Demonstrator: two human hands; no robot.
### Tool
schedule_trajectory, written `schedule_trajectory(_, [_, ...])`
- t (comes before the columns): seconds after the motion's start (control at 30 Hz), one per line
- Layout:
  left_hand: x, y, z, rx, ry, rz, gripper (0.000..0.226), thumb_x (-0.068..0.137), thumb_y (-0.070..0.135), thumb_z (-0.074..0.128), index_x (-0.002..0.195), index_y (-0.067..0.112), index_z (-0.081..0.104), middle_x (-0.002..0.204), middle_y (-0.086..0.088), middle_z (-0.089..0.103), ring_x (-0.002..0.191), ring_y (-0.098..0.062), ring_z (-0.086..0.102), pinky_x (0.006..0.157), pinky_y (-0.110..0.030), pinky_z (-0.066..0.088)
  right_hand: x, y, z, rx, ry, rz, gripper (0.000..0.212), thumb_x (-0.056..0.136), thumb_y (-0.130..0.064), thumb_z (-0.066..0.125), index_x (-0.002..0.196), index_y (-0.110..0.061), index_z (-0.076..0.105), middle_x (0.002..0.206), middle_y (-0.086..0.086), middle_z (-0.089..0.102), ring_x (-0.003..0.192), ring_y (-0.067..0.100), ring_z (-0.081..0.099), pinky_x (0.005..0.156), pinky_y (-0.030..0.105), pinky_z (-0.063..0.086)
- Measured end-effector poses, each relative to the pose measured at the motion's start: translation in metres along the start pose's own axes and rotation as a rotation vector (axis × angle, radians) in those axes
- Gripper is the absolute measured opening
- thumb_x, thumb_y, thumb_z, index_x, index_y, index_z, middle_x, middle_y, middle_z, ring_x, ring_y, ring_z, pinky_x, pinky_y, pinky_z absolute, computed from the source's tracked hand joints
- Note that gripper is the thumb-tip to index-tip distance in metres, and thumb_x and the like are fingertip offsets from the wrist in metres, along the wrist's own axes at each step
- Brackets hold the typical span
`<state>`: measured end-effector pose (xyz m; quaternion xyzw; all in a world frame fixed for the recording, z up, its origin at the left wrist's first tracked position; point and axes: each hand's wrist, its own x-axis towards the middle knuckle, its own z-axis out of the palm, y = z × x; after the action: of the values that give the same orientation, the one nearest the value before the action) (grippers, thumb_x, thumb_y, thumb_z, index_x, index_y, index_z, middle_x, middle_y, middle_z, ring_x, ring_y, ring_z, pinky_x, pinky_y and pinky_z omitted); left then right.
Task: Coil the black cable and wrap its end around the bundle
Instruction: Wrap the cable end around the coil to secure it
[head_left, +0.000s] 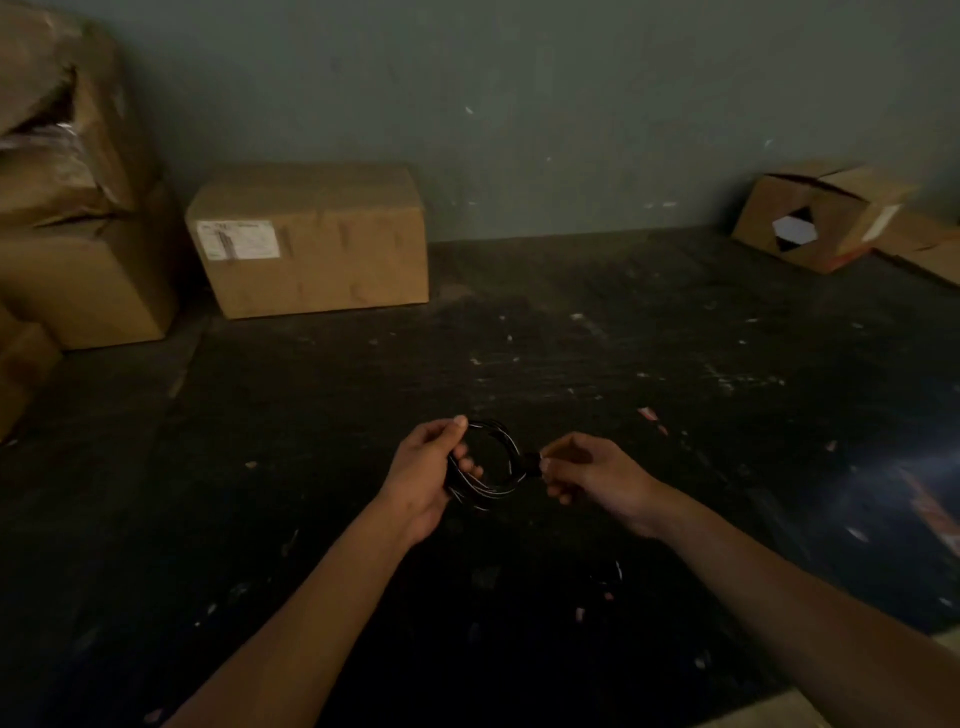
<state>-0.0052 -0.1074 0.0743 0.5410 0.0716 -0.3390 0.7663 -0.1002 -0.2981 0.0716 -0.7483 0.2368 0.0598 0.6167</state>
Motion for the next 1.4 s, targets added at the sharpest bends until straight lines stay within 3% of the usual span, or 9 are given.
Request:
schedule_trajectory(0.2, [0.002, -0.012, -0.003, 0.261, 0.03, -0.044, 0.024, 0.096, 0.02, 0.054, 0.12, 0.016, 0.055, 0.074, -0.001, 0.052, 0.061, -0.012, 0.048, 0.071, -0.035, 0.05, 0.002, 0.051, -0.025, -0.703, -0.042, 0.118, 0.017, 0.088, -0.031, 0.066, 0.101, -0.028, 0.056, 0.107, -0.001, 0.062, 0.097, 0.014, 0.061, 0.083, 0.029, 0.049])
schedule_trajectory(0.37, [-0.006, -0.015, -0.014, 0.343, -0.075, -0.032, 0.043, 0.097, 0.012, 0.05, 0.131, 0.037, 0.045, 0.105, -0.008, 0.056, 0.081, -0.019, 0.053, 0.085, -0.04, 0.051, -0.005, 0.086, -0.019, -0.96, -0.165, 0.194, 0.031, 0.085, -0.032, 0.066, 0.11, -0.019, 0.053, 0.119, 0.007, 0.058, 0.104, 0.021, 0.059, 0.088, 0.034, 0.05])
schedule_trajectory(0.43, [-0.011, -0.014, -0.018, 0.401, -0.136, -0.006, 0.047, 0.096, 0.01, 0.051, 0.132, 0.042, 0.046, 0.116, -0.01, 0.055, 0.086, -0.019, 0.055, 0.09, -0.04, 0.051, -0.005, 0.09, -0.016, -0.956, -0.183, 0.169, 0.031, 0.085, -0.022, 0.067, 0.112, -0.016, 0.053, 0.12, 0.009, 0.057, 0.105, 0.023, 0.06, 0.086, 0.034, 0.051])
schedule_trajectory(0.6, [-0.019, -0.015, -0.021, 0.473, -0.147, 0.107, 0.034, 0.099, 0.008, 0.045, 0.118, 0.029, 0.064, 0.102, -0.008, 0.056, 0.079, -0.015, 0.056, 0.081, -0.034, 0.056, 0.0, 0.081, -0.013, -0.857, -0.179, 0.083, 0.02, 0.091, -0.017, 0.058, 0.109, -0.025, 0.06, 0.115, 0.001, 0.062, 0.1, 0.012, 0.062, 0.088, 0.031, 0.054])
schedule_trajectory(0.7, [-0.02, -0.017, -0.024, 0.576, -0.117, 0.139, 0.031, 0.1, 0.008, 0.041, 0.103, 0.02, 0.07, 0.112, 0.0, 0.057, 0.074, -0.012, 0.052, 0.076, -0.031, 0.053, 0.0, 0.064, 0.001, -0.753, -0.12, -0.029, 0.017, 0.091, -0.017, 0.06, 0.102, -0.03, 0.061, 0.109, -0.003, 0.065, 0.093, 0.004, 0.063, 0.078, 0.019, 0.051])
schedule_trajectory(0.9, [-0.024, -0.012, -0.025, 0.653, -0.114, -0.109, 0.03, 0.101, 0.031, 0.041, 0.105, 0.021, 0.069, 0.115, -0.003, 0.059, 0.089, -0.017, 0.053, 0.08, -0.033, 0.047, -0.013, -0.001, 0.035, -0.548, -0.045, -0.385, 0.021, 0.089, -0.013, 0.064, 0.105, -0.027, 0.065, 0.103, -0.013, 0.063, 0.097, -0.004, 0.059, 0.079, 0.012, 0.044])
schedule_trajectory(1.07, [-0.027, -0.003, -0.023, 0.436, -0.09, -0.226, 0.042, 0.089, 0.052, 0.054, 0.107, 0.02, 0.074, 0.125, -0.018, 0.064, 0.111, -0.033, 0.061, 0.093, -0.039, 0.051, -0.022, -0.037, 0.049, -0.562, -0.115, -0.508, 0.03, 0.087, -0.012, 0.068, 0.11, -0.029, 0.057, 0.101, -0.01, 0.064, 0.095, -0.001, 0.061, 0.082, 0.018, 0.05])
schedule_trajectory(1.23, [-0.038, 0.009, -0.017, 0.429, -0.105, -0.178, 0.031, 0.097, 0.031, 0.049, 0.116, 0.014, 0.067, 0.102, -0.012, 0.06, 0.078, -0.019, 0.054, 0.066, -0.03, 0.047, -0.027, -0.05, 0.049, -0.613, -0.15, -0.531, 0.048, 0.087, -0.015, 0.067, 0.116, -0.04, 0.038, 0.099, -0.011, 0.063, 0.094, -0.005, 0.06, 0.077, 0.015, 0.049])
schedule_trajectory(1.4, [-0.037, 0.005, -0.008, 0.497, -0.031, -0.054, 0.025, 0.097, 0.026, 0.05, 0.107, 0.016, 0.07, 0.1, -0.008, 0.069, 0.079, -0.015, 0.061, 0.07, -0.03, 0.049, -0.033, -0.053, 0.044, -0.642, -0.175, -0.593, 0.042, 0.09, -0.015, 0.064, 0.114, -0.04, 0.04, 0.101, -0.014, 0.063, 0.096, -0.01, 0.058, 0.077, 0.009, 0.049])
